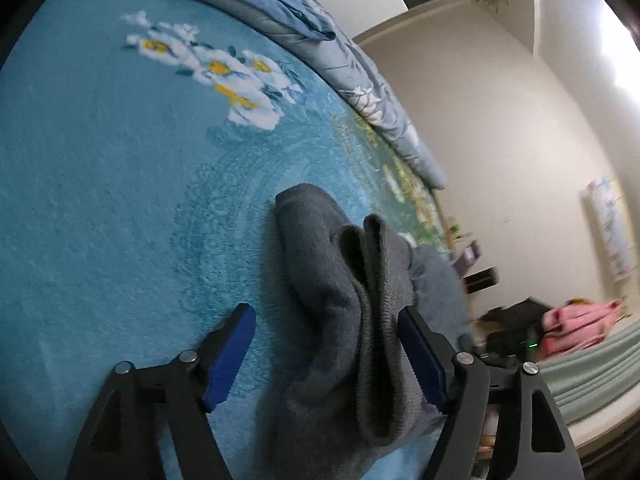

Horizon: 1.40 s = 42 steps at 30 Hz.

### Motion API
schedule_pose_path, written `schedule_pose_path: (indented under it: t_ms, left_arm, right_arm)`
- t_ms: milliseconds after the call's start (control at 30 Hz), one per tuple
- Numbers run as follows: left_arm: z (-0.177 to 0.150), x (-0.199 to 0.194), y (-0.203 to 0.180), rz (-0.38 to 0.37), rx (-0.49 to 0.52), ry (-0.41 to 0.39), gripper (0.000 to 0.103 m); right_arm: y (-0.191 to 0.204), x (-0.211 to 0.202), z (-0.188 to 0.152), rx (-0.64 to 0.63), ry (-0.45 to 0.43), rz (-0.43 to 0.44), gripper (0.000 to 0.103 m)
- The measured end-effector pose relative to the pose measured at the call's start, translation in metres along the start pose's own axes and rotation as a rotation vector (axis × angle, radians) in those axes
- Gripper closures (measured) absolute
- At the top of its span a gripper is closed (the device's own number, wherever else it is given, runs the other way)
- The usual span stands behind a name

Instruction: Fold clothes

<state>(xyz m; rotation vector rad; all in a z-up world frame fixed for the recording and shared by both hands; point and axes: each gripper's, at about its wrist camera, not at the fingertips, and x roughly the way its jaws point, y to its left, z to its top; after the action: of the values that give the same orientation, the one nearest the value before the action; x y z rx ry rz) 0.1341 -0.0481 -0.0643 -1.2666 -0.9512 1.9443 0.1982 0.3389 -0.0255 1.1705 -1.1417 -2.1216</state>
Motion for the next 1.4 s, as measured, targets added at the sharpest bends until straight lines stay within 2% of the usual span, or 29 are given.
schedule_pose_path:
  t_ms: [100, 200, 233, 267, 367, 533, 733, 867, 933, 1100, 1267, 1400]
  left_arm:
    - [-0.002, 0.010, 0.000, -0.116, -0.021, 0.058, 0.026]
    - [-0.003, 0.019, -0.005, -0.102, -0.005, 0.066, 0.029]
    - [-0.004, 0.020, -0.006, -0.099, -0.004, 0.062, 0.038]
    - [-0.004, 0.020, -0.007, -0.100, -0.008, 0.057, 0.058]
    - [-0.006, 0.020, -0.009, -0.102, -0.018, 0.042, 0.067]
    - [-0.006, 0.001, -0.029, -0.114, 0.002, 0.008, 0.071]
    - [0.009, -0.052, -0.067, -0.180, 0.067, -0.062, 0.071]
    - [0.025, -0.117, -0.095, -0.197, 0.138, -0.141, 0.071]
    - [0.036, -0.162, -0.108, -0.190, 0.176, -0.196, 0.071]
    - [0.063, -0.279, -0.124, -0.148, 0.252, -0.340, 0.071]
    - [0.075, -0.394, -0.107, -0.052, 0.244, -0.485, 0.071]
    - [0.071, -0.464, -0.079, 0.016, 0.208, -0.582, 0.071]
  right_arm:
    - [-0.004, 0.001, 0.000, 0.015, 0.000, 0.007, 0.076]
    - [-0.004, 0.001, 0.000, 0.026, -0.003, 0.011, 0.076]
    - [-0.004, 0.001, 0.000, 0.026, -0.004, 0.009, 0.076]
    - [-0.004, 0.001, 0.000, 0.027, -0.005, 0.007, 0.076]
    - [-0.002, 0.000, 0.000, 0.033, -0.008, 0.000, 0.076]
    - [0.016, -0.006, 0.001, -0.003, -0.019, -0.002, 0.076]
    - [0.072, -0.022, 0.008, -0.112, -0.035, 0.047, 0.077]
    - [0.132, -0.021, 0.016, -0.210, -0.023, 0.103, 0.077]
    - [0.169, -0.015, 0.020, -0.262, -0.008, 0.136, 0.077]
    - [0.279, 0.027, 0.021, -0.391, 0.062, 0.237, 0.077]
    - [0.366, 0.093, 0.005, -0.470, 0.159, 0.295, 0.077]
    - [0.420, 0.158, -0.020, -0.490, 0.257, 0.341, 0.077]
